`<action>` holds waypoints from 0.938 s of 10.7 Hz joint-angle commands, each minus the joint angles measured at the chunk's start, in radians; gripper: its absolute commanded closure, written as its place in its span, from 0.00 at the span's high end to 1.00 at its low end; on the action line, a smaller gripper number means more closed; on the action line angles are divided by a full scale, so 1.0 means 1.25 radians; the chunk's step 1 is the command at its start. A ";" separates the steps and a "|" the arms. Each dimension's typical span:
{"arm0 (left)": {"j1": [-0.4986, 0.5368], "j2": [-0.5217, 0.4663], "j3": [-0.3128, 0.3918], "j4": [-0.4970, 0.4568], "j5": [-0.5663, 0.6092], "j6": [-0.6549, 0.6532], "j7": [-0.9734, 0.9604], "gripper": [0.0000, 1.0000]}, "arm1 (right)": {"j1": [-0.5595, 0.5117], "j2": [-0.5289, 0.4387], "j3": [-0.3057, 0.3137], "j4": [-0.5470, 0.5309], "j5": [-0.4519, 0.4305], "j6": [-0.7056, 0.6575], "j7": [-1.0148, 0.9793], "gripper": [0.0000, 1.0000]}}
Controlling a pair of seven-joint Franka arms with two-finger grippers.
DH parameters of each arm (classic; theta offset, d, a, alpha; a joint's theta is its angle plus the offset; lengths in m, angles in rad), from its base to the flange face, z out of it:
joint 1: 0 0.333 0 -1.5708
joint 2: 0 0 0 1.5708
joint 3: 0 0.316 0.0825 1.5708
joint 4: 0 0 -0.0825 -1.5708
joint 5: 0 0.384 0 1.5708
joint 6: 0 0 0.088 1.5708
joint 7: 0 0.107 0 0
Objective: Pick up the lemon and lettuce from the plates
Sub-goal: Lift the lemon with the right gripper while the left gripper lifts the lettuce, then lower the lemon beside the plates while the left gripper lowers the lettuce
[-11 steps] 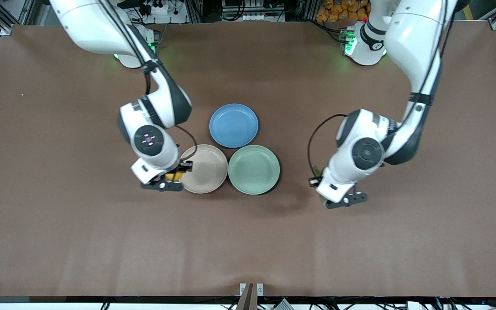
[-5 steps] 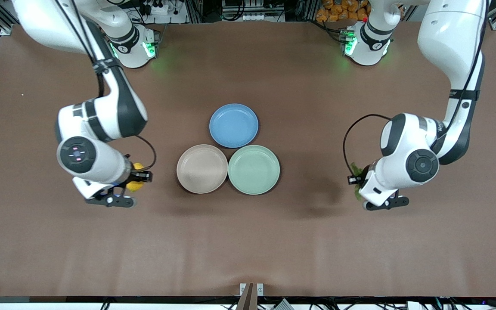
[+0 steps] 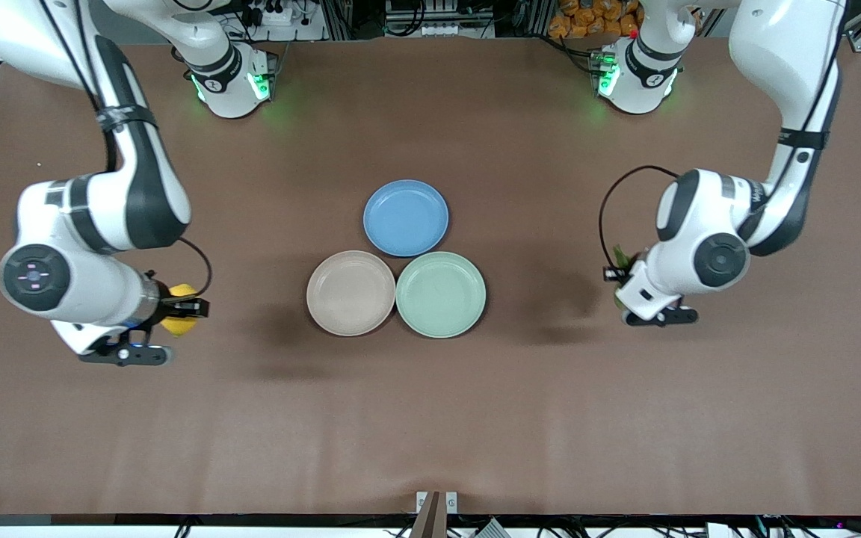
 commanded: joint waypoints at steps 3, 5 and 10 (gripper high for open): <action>0.009 -0.093 -0.009 -0.143 0.017 0.029 0.010 0.00 | -0.055 -0.011 0.012 -0.013 -0.025 -0.001 -0.038 0.38; 0.014 -0.097 -0.005 -0.141 0.017 -0.002 0.049 0.00 | -0.074 -0.010 0.012 -0.019 -0.025 0.011 -0.075 0.38; 0.060 -0.139 -0.004 -0.111 0.044 -0.095 0.151 0.45 | -0.118 -0.011 0.012 -0.070 -0.023 0.070 -0.129 0.37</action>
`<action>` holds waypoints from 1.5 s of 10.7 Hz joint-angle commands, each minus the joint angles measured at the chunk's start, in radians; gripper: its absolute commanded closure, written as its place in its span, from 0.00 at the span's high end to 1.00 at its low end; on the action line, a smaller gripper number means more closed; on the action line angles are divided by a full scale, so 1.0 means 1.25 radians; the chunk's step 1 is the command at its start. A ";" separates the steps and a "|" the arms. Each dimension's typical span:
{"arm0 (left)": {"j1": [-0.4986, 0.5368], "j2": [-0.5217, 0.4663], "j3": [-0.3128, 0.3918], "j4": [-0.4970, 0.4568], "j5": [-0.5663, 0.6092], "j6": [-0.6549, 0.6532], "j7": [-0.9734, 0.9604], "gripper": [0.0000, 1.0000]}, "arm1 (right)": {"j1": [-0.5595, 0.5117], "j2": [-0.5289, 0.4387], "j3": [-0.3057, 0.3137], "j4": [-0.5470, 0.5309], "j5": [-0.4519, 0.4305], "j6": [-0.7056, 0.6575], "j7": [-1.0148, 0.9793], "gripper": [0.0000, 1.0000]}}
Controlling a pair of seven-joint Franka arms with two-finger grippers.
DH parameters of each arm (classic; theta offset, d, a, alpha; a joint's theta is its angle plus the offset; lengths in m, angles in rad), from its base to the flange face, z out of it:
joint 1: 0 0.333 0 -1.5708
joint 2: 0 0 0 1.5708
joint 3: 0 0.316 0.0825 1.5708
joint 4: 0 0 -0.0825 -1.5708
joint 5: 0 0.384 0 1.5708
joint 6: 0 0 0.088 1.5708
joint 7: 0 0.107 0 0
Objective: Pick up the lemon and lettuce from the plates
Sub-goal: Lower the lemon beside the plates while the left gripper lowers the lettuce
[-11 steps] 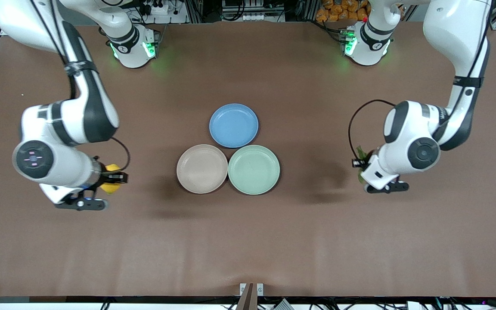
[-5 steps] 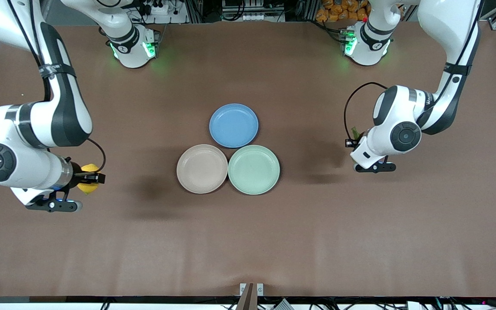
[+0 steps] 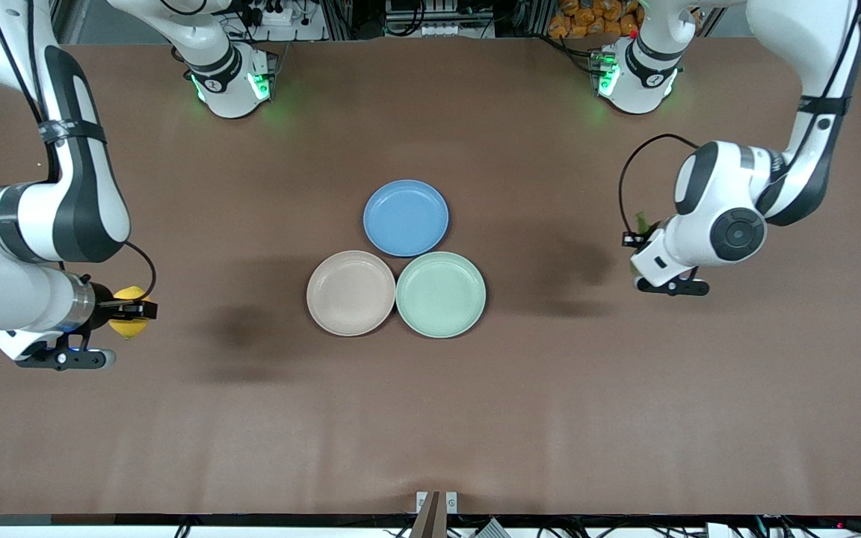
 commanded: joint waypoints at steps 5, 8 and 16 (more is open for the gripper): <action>0.013 -0.031 -0.009 0.081 0.027 -0.091 0.026 1.00 | -0.017 -0.015 0.013 -0.173 -0.011 0.195 -0.010 0.35; 0.016 -0.030 -0.004 0.164 0.026 -0.136 0.027 1.00 | -0.022 -0.035 0.013 -0.279 -0.010 0.308 -0.010 0.34; 0.047 -0.067 0.002 0.206 -0.011 -0.111 0.028 1.00 | -0.057 -0.033 0.013 -0.450 -0.010 0.528 -0.060 0.34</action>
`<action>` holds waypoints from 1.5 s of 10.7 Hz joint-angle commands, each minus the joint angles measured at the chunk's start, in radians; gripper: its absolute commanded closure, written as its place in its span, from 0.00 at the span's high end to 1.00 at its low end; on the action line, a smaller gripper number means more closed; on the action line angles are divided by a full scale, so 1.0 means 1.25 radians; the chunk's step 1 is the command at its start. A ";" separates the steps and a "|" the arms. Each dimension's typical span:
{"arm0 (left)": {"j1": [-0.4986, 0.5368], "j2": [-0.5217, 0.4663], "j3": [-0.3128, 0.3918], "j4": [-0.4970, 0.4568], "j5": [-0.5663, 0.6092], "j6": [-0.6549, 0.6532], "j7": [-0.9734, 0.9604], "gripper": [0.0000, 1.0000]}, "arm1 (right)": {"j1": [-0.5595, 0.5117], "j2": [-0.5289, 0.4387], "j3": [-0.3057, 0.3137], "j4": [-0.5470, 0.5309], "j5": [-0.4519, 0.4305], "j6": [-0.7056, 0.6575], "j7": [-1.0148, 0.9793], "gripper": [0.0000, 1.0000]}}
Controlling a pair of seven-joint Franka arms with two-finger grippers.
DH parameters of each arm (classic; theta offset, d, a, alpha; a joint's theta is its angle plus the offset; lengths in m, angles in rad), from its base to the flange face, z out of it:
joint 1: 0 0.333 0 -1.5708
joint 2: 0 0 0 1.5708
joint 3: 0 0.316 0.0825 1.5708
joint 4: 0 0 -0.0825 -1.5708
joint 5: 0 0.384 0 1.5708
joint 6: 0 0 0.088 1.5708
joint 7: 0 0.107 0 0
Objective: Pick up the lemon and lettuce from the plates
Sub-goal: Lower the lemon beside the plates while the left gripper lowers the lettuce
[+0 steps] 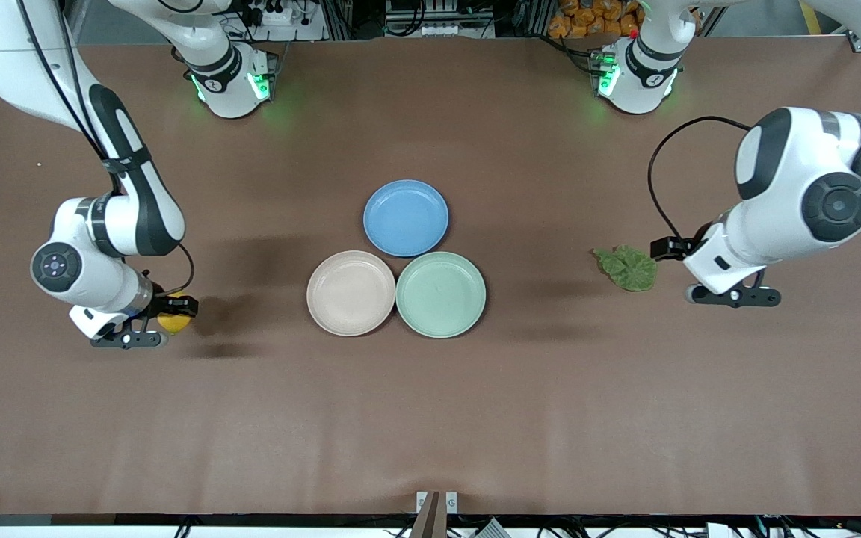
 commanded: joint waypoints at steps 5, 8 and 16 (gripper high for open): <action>-0.004 -0.154 0.030 -0.003 -0.015 0.000 0.019 1.00 | -0.027 -0.017 0.011 -0.101 -0.010 0.116 -0.021 0.37; -0.028 -0.211 0.047 0.000 -0.010 -0.004 0.027 1.00 | -0.028 -0.007 0.012 -0.098 -0.010 0.116 -0.016 1.00; -0.036 -0.223 0.044 0.109 -0.024 -0.184 0.081 1.00 | -0.025 -0.022 0.014 0.120 -0.006 -0.193 -0.020 1.00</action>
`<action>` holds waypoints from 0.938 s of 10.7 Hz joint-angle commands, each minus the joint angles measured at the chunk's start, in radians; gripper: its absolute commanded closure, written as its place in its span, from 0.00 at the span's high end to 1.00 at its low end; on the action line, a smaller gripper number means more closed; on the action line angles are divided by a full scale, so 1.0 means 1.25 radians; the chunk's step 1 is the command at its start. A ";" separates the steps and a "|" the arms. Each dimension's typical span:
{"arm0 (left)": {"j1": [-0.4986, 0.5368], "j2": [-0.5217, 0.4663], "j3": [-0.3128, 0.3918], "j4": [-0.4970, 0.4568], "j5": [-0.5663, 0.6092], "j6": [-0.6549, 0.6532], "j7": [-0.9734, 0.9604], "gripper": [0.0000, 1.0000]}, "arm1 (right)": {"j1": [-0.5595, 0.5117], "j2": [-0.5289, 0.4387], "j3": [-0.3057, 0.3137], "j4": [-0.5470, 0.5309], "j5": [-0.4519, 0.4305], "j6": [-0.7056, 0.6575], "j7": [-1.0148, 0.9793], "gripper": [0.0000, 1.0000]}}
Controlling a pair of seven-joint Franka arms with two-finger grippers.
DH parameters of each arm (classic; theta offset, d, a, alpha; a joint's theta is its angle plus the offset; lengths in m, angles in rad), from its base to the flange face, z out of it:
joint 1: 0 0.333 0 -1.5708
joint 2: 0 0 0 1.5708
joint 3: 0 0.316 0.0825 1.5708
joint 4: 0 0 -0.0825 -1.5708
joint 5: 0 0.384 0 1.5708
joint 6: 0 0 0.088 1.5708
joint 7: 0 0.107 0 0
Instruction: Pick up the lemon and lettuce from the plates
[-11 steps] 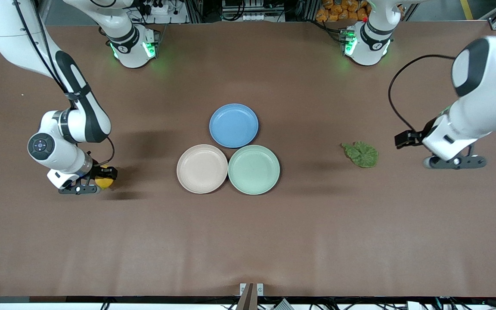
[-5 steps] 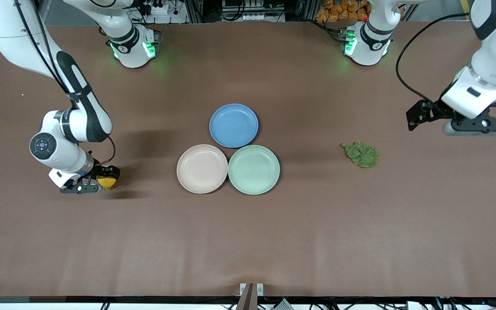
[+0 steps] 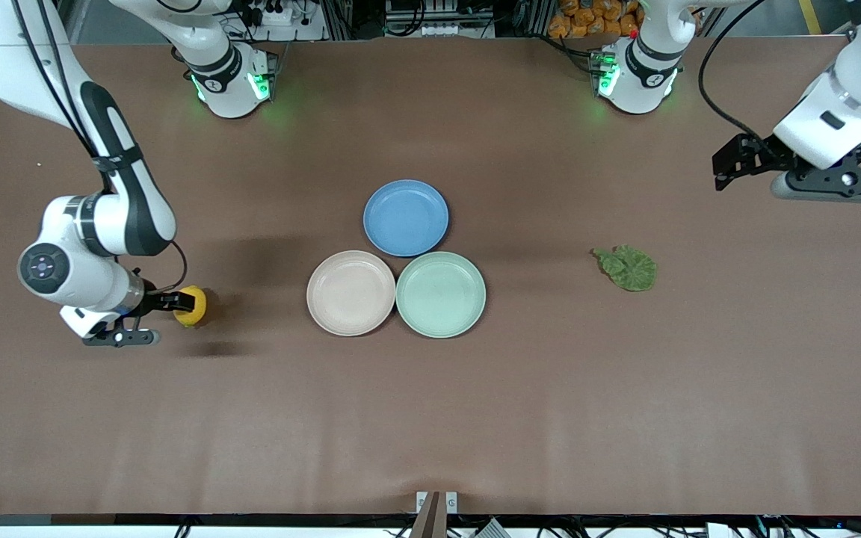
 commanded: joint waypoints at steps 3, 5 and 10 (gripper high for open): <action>0.002 0.017 0.008 0.064 -0.049 -0.035 0.021 1.00 | -0.012 -0.010 0.015 0.200 -0.005 -0.252 -0.005 1.00; 0.008 0.013 0.014 0.065 -0.052 -0.035 0.012 1.00 | -0.009 -0.014 0.019 0.274 -0.002 -0.369 -0.005 1.00; 0.017 0.011 0.007 0.065 -0.041 -0.034 0.007 1.00 | -0.017 -0.141 0.013 0.290 0.055 -0.485 -0.008 1.00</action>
